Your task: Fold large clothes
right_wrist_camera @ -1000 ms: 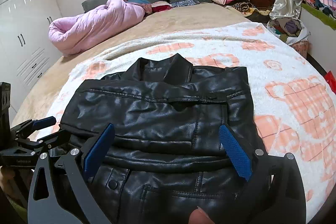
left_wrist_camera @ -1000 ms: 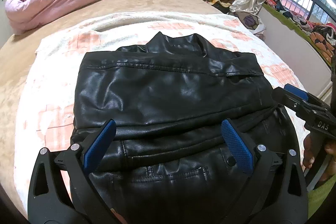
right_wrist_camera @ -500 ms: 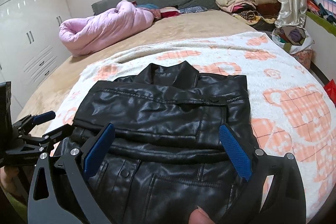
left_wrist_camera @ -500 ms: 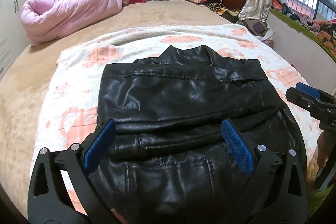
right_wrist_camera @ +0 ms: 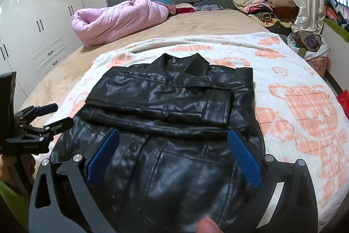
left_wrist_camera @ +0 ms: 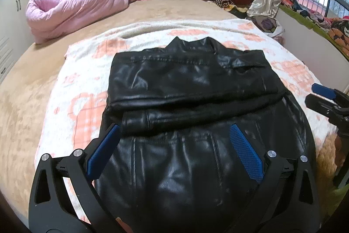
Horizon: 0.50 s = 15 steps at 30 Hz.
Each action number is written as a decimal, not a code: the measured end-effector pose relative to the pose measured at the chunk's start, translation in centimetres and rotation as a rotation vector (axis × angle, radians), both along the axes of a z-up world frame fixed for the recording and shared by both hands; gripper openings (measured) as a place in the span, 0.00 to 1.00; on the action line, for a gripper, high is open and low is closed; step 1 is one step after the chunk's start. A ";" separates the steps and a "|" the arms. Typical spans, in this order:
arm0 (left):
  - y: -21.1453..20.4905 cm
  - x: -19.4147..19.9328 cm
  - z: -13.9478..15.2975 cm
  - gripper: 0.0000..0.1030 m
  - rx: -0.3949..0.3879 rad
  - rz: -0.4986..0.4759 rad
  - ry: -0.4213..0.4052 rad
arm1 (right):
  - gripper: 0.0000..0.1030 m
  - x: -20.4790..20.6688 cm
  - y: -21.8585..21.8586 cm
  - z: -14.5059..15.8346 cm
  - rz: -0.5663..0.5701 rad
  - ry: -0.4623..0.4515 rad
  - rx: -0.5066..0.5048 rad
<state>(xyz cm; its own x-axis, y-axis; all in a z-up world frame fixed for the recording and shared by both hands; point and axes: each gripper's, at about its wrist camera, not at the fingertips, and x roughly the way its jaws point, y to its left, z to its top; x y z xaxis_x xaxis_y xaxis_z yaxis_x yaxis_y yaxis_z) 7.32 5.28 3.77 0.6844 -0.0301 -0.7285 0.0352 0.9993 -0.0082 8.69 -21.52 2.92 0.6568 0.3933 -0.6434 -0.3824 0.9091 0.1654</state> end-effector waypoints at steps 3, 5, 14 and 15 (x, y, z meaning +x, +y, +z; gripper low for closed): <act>0.3 -0.8 -0.4 0.91 0.004 0.014 0.013 | 0.96 -1.1 -0.5 -0.4 0.008 0.001 -0.023; 0.5 -1.2 -0.7 0.91 0.005 0.020 0.023 | 0.96 -1.7 -1.0 -0.7 0.009 0.004 -0.034; 1.7 -3.1 -2.1 0.91 0.018 0.052 0.073 | 0.96 -3.6 -2.9 -2.8 0.007 0.060 -0.063; 1.9 -3.3 -2.2 0.91 0.015 0.056 0.078 | 0.96 -3.7 -3.1 -3.0 0.007 0.069 -0.062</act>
<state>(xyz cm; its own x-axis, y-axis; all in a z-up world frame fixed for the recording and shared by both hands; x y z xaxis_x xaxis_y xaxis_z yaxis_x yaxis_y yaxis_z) 4.03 7.18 1.55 0.6260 0.0184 -0.7796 -0.0213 0.9998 0.0065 5.02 -24.66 -0.09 0.6072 0.3557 -0.7105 -0.3787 0.9157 0.1347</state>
